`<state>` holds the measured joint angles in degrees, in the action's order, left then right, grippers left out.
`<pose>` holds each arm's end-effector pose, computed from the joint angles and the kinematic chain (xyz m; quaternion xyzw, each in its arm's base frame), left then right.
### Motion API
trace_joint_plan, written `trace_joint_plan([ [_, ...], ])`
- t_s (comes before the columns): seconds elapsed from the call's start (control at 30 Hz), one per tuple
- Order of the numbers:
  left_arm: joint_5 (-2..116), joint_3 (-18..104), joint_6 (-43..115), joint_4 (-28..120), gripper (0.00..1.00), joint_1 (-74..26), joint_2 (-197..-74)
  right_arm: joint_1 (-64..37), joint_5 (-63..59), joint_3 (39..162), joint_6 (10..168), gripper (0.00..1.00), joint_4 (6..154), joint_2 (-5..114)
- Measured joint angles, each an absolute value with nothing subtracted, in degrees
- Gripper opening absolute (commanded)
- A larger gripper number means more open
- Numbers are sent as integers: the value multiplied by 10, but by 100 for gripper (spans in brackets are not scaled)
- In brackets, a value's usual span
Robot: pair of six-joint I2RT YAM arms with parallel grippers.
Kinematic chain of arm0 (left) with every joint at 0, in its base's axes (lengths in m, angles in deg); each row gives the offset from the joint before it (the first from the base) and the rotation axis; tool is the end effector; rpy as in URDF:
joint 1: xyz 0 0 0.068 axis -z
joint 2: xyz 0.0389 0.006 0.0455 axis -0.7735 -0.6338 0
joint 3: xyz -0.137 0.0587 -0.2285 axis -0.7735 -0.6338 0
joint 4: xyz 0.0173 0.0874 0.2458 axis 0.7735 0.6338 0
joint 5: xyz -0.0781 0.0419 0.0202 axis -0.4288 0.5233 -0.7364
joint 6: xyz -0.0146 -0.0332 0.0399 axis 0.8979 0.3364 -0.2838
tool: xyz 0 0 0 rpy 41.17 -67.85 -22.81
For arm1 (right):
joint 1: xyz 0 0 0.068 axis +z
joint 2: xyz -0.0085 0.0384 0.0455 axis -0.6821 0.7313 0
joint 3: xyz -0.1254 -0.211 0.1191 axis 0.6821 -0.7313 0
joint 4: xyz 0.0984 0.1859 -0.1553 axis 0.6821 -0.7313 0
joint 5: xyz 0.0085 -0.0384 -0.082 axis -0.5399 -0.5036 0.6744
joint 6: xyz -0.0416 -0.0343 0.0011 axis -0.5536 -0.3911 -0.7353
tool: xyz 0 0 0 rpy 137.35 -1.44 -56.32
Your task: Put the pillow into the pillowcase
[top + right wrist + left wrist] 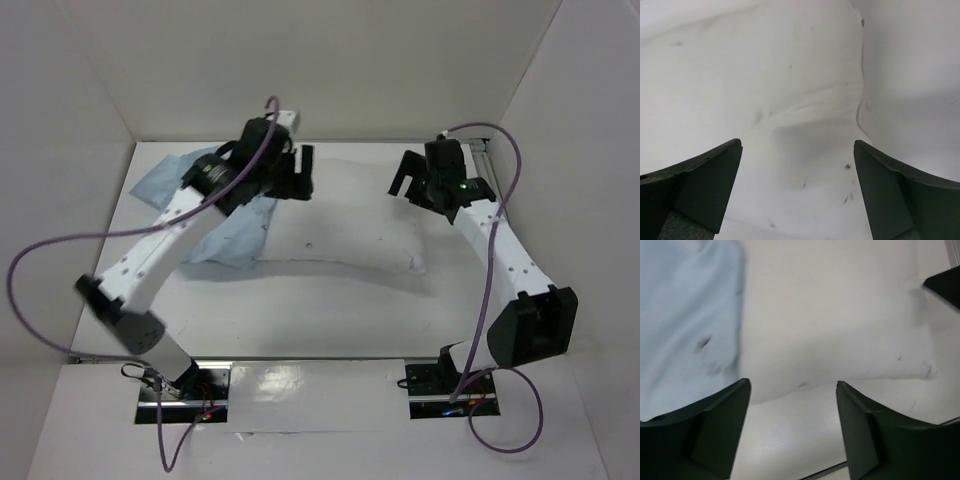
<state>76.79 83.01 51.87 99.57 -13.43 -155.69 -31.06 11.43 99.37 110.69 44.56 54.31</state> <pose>0.2859 -0.2083 0.4413 0.0318 0.8824 -0.1694 0.4377 0.3040 0.0605 0.3310 0.1534 0.9023 0.0920 0.3922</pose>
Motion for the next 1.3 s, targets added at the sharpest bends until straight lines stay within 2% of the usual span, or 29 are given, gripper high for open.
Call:
trace_joint_plan([
  [0.03, 791, 771, 526, 985, 68, -131, -1492, -310, 124, 1006, 1103, 100, 446, 533],
  [0.1, 827, 675, 541, 971, 55, -129, -1381, -313, 137, 1016, 1096, 100, 443, 508],
  [0.17, 859, 569, 562, 957, 52, -130, -1280, -316, 145, 1017, 1092, 100, 438, 485],
  [0.2, 871, 521, 571, 950, 56, -130, -1244, -318, 147, 1017, 1091, 100, 434, 477],
  [0.23, 878, 476, 583, 943, 72, -129, -1218, -320, 147, 1014, 1090, 100, 432, 471],
  [0.33, 893, 356, 620, 929, 95, -116, -1214, -322, 142, 990, 1089, 100, 431, 463],
  [0.43, 906, 245, 662, 893, 96, -101, -1255, -322, 128, 956, 1089, 100, 423, 463],
  [0.53, 931, 161, 692, 874, 89, -84, -1270, -322, 117, 943, 1090, 100, 413, 463],
  [0.7, 1017, 141, 732, 814, 84, -62, -1292, -322, 108, 943, 1089, 100, 414, 463],
  [0.9, 1090, 135, 729, 717, 76, -59, -1387, -322, 100, 943, 1089, 100, 415, 463],
  [1.03, 1122, 135, 746, 702, 76, -59, -1420, -322, 96, 943, 1089, 100, 415, 463],
  [1.3, 1167, 140, 783, 698, 62, -60, -1448, -322, 88, 943, 1089, 100, 415, 463],
])
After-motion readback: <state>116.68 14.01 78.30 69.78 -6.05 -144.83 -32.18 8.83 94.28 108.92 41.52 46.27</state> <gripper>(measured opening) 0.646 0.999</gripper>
